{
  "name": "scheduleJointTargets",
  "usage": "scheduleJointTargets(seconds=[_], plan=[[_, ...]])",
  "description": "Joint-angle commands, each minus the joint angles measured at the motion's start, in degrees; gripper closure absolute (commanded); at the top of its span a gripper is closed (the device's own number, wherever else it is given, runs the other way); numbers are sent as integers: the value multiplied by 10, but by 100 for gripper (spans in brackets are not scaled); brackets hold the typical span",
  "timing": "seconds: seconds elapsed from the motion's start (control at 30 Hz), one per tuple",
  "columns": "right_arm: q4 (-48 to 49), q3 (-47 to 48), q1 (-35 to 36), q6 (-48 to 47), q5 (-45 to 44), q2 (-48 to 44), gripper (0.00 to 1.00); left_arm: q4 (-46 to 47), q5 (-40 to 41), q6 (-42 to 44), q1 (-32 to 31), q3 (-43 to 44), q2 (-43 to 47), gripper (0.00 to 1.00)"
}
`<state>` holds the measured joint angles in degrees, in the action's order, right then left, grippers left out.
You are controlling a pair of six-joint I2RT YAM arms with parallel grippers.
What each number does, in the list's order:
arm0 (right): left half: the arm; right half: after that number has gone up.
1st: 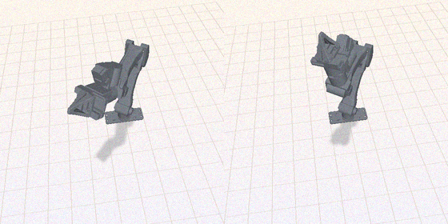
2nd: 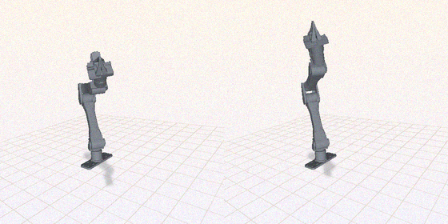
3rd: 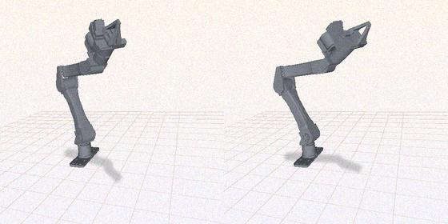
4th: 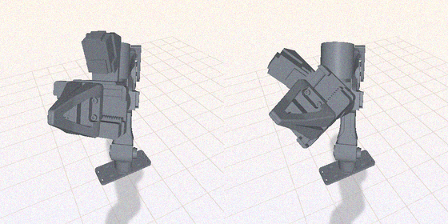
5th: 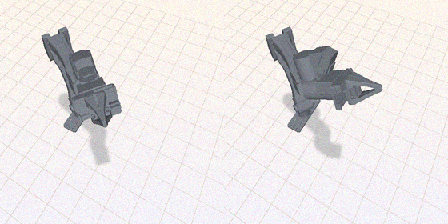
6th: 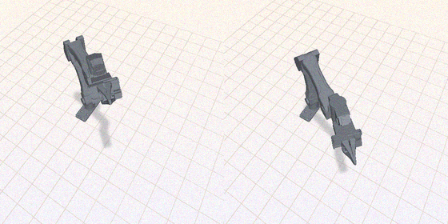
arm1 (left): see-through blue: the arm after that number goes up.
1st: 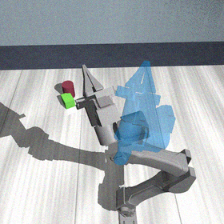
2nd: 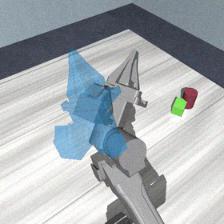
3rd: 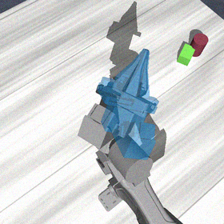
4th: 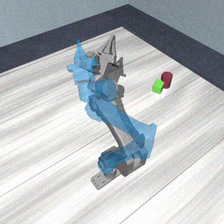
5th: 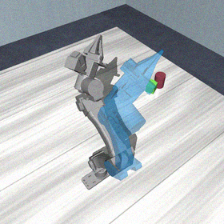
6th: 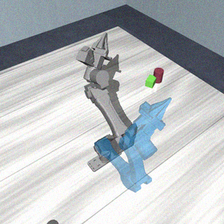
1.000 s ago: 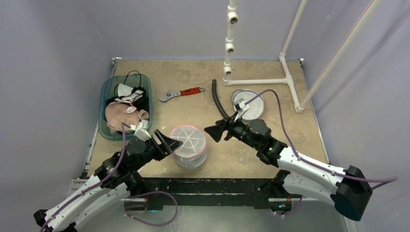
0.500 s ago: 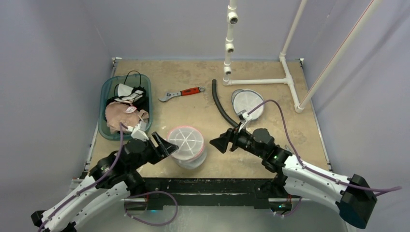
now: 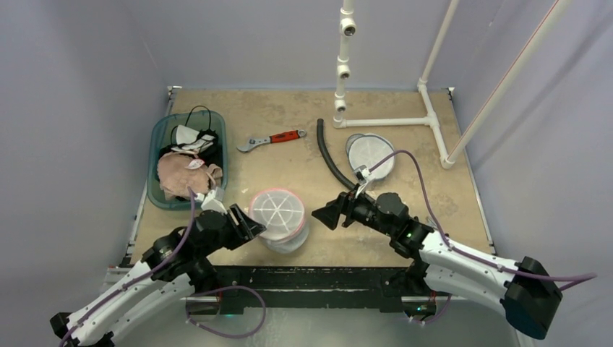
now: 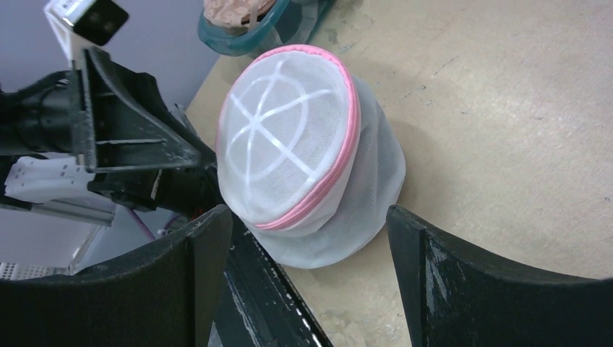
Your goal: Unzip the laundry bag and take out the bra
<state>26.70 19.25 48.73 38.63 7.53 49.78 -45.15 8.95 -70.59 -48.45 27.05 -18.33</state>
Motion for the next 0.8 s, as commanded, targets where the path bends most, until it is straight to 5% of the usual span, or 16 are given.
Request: scheduleJointTargets(seconds=[0.0, 0.53, 0.77], plan=[[6, 3, 2, 4, 1, -26, 19, 75, 1, 17, -1, -20, -20, 50], [7, 15, 10, -27, 33, -45, 19, 163, 13, 23, -1, -67, -36, 60], [-25, 51, 16, -78, -6, -53, 20, 222, 8, 23, -1, -62, -43, 100]])
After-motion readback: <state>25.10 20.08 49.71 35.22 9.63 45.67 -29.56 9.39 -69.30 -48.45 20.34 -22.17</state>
